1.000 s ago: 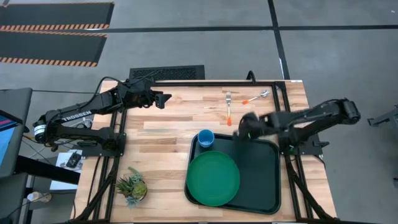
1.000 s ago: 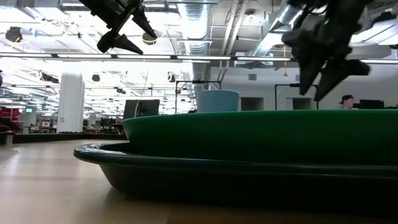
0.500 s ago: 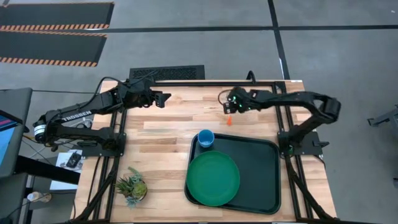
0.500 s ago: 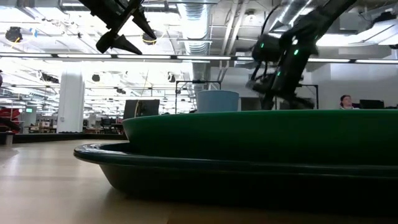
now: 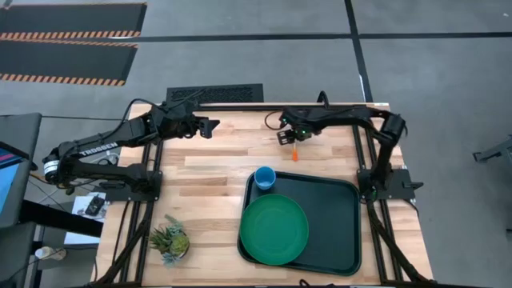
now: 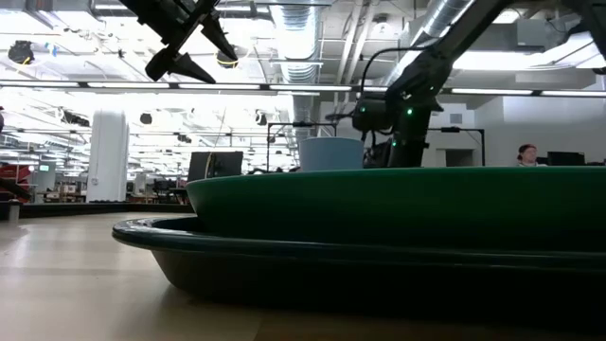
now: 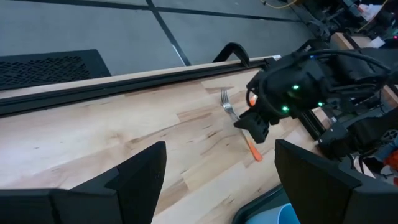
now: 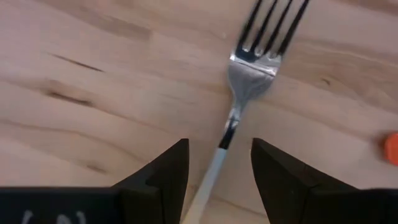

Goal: Pick and place plate/cup/fork/spoon on tray
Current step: Put the orange fork to the right of the green plate on the black tray

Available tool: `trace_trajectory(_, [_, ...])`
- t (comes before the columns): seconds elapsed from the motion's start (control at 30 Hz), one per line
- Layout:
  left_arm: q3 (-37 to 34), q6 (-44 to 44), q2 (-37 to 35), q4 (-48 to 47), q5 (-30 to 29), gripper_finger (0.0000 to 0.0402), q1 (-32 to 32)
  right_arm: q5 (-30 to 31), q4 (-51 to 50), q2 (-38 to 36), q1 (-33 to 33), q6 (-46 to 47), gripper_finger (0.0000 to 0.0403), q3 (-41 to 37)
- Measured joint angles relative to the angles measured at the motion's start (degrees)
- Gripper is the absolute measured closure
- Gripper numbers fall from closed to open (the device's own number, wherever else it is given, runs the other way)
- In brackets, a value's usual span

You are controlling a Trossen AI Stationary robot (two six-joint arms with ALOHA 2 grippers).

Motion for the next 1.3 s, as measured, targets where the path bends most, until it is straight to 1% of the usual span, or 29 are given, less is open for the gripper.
trace_trajectory(0.17, [0.0, 0.3, 0.0, 0.0, 0.2, 0.0117, 0.0, 0.1, -0.8, 1.4, 0.0, 0.0, 0.021, 0.5])
trace_trajectory(0.27, [0.0, 0.5, 0.0, 0.0, 0.2, 0.0117, 0.0, -0.3, -0.8, 1.4, 0.0, 0.4, 0.0228, 0.5])
trace_trajectory(0.37, [0.0, 0.6, 0.0, 0.0, 0.0, 0.0117, 0.0, -0.7, -1.1, 1.4, -0.1, 1.1, 0.0275, 0.5])
trace_trajectory(0.53, [0.0, 0.6, 0.0, 0.0, 0.0, 0.0117, 0.0, -1.0, -1.2, 1.4, -0.1, 0.7, 0.0376, 0.5])
trace_trajectory(0.57, [0.0, 0.6, 0.0, 0.0, 0.0, 0.0117, 0.0, -1.0, -1.2, 1.4, -0.1, 0.4, 0.0386, 0.5])
trace_trajectory(0.6, [0.0, 0.6, 0.0, 0.0, 0.0, 0.0117, 0.0, -1.0, -1.2, 1.4, -0.1, 0.4, 0.039, 0.5])
trace_trajectory(0.73, [0.0, 0.5, 0.0, 0.1, 0.5, 0.0117, 0.0, -1.4, -2.2, 1.1, 0.0, 0.7, 0.0384, 0.4])
trace_trajectory(0.87, [0.0, 0.5, 0.0, 0.1, 0.9, 0.0117, 0.0, -2.7, -5.4, -1.3, 0.0, 0.4, 0.0396, 0.1])
trace_trajectory(1.07, [0.0, 0.8, 0.0, 0.1, 0.8, 0.0117, 0.0, -2.1, -10.2, -7.7, 0.2, 0.9, 0.0399, 0.2])
trace_trajectory(1.13, [0.0, 1.2, 0.0, 0.1, 0.8, 0.0117, 0.0, -1.5, -13.1, -9.8, 0.7, 2.7, 0.0398, 0.1])
trace_trajectory(1.23, [0.0, 1.4, 0.0, 0.2, 0.8, 0.0117, 0.0, -1.3, -15.4, -13.8, 3.3, 5.6, 0.0399, -1.4])
trace_trajectory(1.3, [0.0, 1.4, 0.0, 0.2, 0.9, 0.0117, 0.0, -1.4, -17.6, -17.4, 6.5, 9.3, 0.04, -3.7])
